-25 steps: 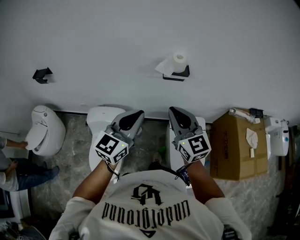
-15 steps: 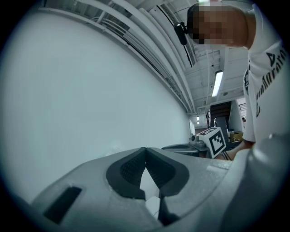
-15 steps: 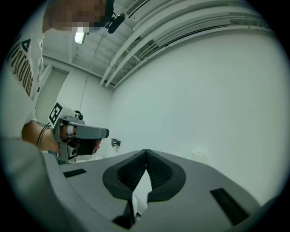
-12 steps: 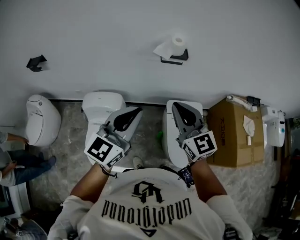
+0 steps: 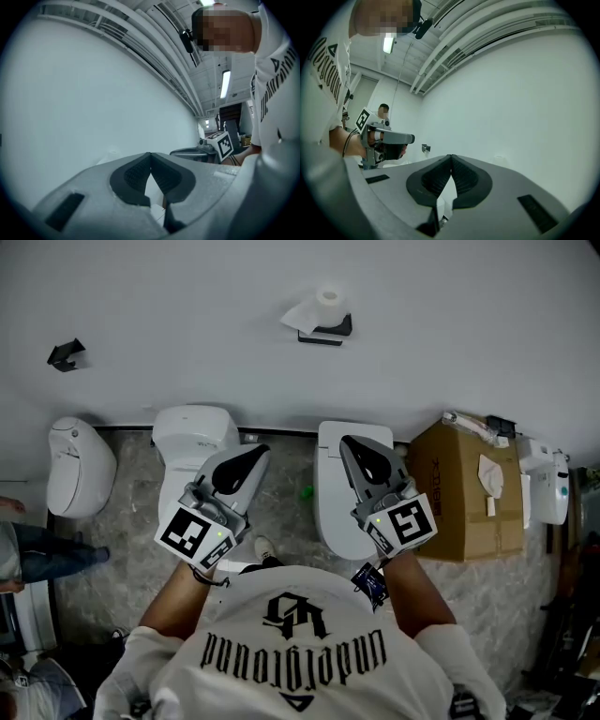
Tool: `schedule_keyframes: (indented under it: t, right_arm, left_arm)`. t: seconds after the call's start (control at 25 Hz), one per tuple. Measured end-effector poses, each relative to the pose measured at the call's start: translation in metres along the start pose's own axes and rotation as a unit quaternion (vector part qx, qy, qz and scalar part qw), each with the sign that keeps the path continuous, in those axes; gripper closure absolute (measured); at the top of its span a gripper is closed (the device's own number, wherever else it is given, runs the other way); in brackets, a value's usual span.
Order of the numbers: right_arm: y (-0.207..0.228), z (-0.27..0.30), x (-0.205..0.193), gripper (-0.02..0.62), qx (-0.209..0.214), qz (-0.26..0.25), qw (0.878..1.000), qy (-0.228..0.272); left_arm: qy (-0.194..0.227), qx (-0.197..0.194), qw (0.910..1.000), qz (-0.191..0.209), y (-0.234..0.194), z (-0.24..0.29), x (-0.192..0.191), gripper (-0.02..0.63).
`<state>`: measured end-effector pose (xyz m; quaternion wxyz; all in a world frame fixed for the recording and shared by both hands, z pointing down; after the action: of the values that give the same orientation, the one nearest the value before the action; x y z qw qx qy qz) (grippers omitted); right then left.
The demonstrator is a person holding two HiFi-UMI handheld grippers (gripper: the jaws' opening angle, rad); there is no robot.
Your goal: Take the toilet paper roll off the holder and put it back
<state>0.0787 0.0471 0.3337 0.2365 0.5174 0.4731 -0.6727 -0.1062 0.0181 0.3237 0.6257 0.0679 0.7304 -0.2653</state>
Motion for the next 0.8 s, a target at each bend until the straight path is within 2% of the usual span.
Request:
schedule_keyframes:
  t: [0.24,0.56,0.8]
  right_arm:
    - [0.009,-0.073,-0.010,0.583,0.019,-0.001,1.000,0.010]
    - [0.008,-0.186,-0.029,0.583,0.068,-0.001,0.998,0.010]
    - [-0.004,-0.254,-0.035,0.583,0.088,0.000,0.996,0.018]
  left_arm:
    - [0.005,0.040,0.9992,-0.008,0.051,-0.006,-0.022,0.592]
    - [0.006,0.061,0.9981,0.010,0.165,-0.012,-0.074,0.592]
    - [0.000,0.085,0.9964,0.006,0.225,-0.030,-0.109,0.592]
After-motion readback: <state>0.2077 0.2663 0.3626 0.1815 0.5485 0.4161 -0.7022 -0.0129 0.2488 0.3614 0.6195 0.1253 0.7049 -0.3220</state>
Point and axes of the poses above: the fingertips, and each gripper's own axes: z forward along the fingers, y to its right, x out of its top, the point moved 5 cm from there along -z, backward along the fingers, and after that the axes turned 15 degrees about -z, right-handed, at the moved point
